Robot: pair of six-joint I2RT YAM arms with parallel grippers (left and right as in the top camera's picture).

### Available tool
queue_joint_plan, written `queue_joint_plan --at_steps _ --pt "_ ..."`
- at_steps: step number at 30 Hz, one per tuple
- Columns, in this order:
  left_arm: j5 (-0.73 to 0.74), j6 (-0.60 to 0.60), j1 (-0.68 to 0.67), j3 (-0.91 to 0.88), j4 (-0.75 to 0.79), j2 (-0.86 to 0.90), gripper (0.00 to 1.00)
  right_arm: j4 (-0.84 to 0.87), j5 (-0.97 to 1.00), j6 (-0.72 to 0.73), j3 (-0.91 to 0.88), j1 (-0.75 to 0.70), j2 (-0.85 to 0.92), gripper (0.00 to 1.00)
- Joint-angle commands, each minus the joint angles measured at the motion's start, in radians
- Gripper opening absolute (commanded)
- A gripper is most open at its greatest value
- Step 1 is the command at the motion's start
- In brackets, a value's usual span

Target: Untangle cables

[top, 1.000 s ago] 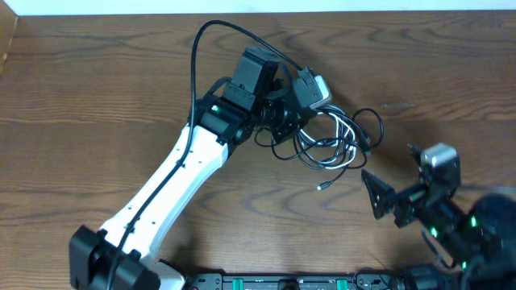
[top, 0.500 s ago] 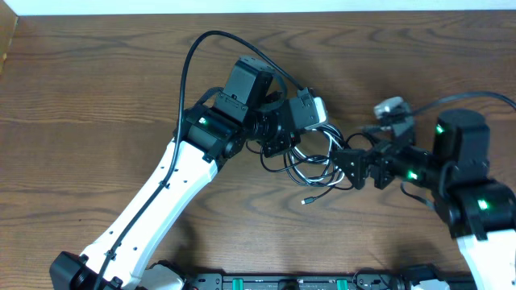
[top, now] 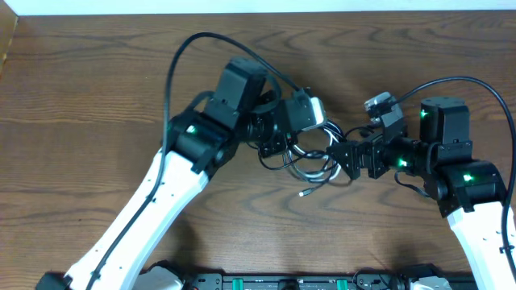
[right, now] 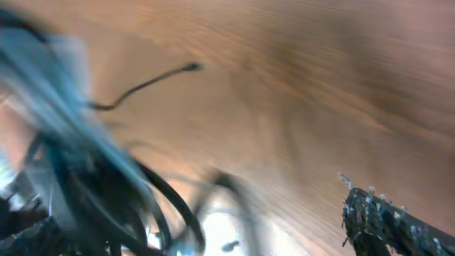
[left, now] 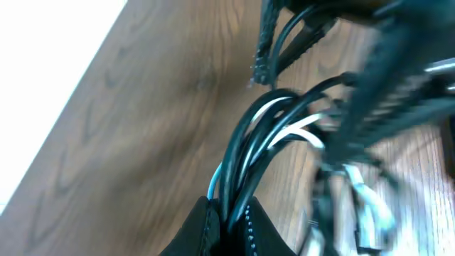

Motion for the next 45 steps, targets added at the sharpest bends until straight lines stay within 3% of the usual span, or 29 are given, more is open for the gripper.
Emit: queue_joint_plan --at_steps 1,6,19,27,33,40,45 --pt "0.022 -0.042 0.0 0.006 0.002 -0.089 0.08 -0.002 0.213 0.115 0.019 -0.006 -0.002 0.99" --pt "0.076 -0.096 0.0 0.006 0.0 -0.148 0.08 0.002 0.266 0.166 0.019 -0.006 -0.002 0.99" --pt "0.064 -0.095 0.0 0.006 -0.053 -0.156 0.08 0.0 0.235 0.177 0.019 -0.006 -0.002 0.99" --pt "-0.117 -0.109 0.0 0.006 -0.048 -0.137 0.07 0.039 0.017 0.125 0.019 -0.006 -0.013 0.99" --pt "-0.191 -0.211 0.0 0.006 -0.003 -0.133 0.08 0.056 -0.138 0.016 0.019 -0.006 -0.057 0.99" --pt "-0.229 -0.375 0.0 0.006 0.073 -0.133 0.08 0.056 -0.173 -0.004 0.019 -0.006 -0.127 0.99" --pt "-0.284 -0.546 0.0 0.006 0.131 -0.121 0.07 0.052 -0.317 -0.167 0.019 -0.004 -0.156 0.99"
